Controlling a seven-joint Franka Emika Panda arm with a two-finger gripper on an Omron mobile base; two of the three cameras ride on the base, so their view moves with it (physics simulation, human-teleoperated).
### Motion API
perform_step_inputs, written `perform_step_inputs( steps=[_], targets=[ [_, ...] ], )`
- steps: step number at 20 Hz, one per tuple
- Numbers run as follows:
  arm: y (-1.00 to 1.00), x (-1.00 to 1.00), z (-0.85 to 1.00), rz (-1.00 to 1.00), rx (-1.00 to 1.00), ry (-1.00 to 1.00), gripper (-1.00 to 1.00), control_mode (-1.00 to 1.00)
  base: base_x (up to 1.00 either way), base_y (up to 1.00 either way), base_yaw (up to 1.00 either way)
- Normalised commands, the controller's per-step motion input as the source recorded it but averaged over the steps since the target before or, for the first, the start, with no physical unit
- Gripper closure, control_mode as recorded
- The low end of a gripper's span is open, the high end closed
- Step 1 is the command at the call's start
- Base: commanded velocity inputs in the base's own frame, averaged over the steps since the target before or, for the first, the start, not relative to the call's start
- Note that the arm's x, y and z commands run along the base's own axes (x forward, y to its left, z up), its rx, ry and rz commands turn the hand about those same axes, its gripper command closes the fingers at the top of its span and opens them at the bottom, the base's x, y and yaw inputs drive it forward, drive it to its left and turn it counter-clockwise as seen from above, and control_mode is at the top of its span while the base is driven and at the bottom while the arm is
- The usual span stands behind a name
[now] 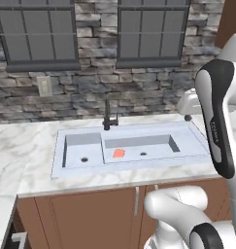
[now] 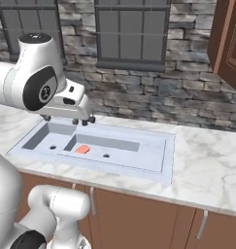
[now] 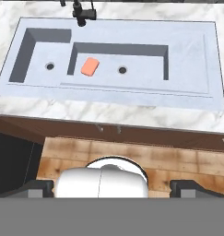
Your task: Pick up the bar soap and bar soap from the sink, and place them back in the cabinet, and close the cabinet door.
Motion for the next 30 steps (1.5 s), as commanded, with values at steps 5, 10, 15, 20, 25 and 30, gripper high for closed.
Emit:
perform_step_inputs(
  steps=[5, 10, 15, 20, 25, 30],
  targets=[
    [0.00, 0.00, 0.00, 0.00, 0.00, 0.00, -1.00, 1.00, 0.22, 0.29, -0.14],
    [0.00, 0.00, 0.00, 0.00, 0.00, 0.00, -1.00, 1.00, 0.19, 0.33, -0.14],
    [0.00, 0.00, 0.00, 0.00, 0.00, 0.00, -1.00, 1.00, 0.22, 0.38, -0.08],
    [0.00, 0.00, 0.00, 0.00, 0.00, 0.00, -1.00, 1.00, 0.33, 0.39, -0.02],
    [0.00, 0.00, 0.00, 0.00, 0.00, 0.00, -1.00, 1.00, 0.43, 0.24, 0.00],
    [0.00, 0.00, 0.00, 0.00, 0.00, 0.00, -1.00, 1.00, 0.50, 0.10, 0.00]
  ],
)
